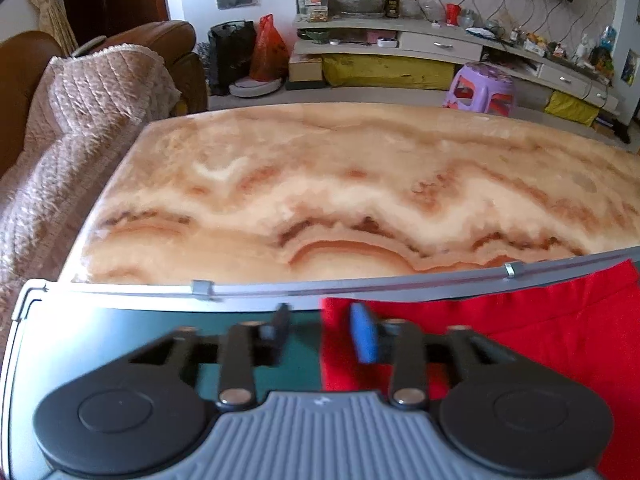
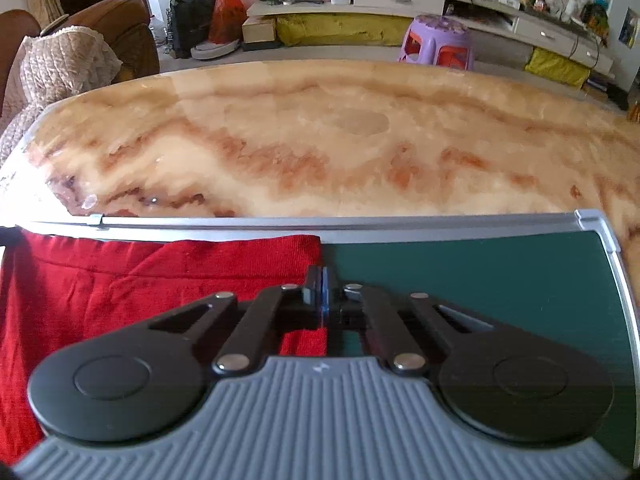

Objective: Fold clothes

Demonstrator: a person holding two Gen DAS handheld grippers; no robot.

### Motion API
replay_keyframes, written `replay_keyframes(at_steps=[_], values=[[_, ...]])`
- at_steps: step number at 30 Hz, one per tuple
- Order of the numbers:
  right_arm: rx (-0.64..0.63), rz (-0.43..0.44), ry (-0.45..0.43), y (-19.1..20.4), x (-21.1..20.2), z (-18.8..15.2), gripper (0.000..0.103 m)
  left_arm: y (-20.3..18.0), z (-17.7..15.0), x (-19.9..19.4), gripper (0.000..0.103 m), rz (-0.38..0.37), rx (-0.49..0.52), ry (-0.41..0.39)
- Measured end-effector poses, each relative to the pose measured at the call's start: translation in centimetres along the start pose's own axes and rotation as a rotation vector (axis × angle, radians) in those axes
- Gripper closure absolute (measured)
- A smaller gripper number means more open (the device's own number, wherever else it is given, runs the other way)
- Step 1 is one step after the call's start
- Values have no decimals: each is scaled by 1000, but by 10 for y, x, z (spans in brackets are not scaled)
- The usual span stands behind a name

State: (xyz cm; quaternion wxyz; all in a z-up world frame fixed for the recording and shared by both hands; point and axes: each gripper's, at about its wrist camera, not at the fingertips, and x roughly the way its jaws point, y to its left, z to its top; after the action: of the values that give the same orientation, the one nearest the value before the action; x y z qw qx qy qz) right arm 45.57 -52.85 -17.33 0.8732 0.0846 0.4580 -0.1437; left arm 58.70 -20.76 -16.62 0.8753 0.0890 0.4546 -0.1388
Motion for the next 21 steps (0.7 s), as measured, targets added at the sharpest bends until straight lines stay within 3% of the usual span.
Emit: replay_keyframes(at_steps=[5,9,12,15,21], values=[[-25,-57,-16,5,3,2,101,15,-8,-10,47,-47,-36,-11],[-29,-66,-32,7,-2,0,99,10,-22,-32,48,-88,28,-27],[-26,-18,-65,8,-13,-3,99,3,-31,-38,50,-107,62,-8],[-28,73,-35,12,-13,-7,99,-5,-35,-34,51,-113,79,3],[-70,39,-14,17,-6,-10,99,1,-44,-25,55,-72,80,7]])
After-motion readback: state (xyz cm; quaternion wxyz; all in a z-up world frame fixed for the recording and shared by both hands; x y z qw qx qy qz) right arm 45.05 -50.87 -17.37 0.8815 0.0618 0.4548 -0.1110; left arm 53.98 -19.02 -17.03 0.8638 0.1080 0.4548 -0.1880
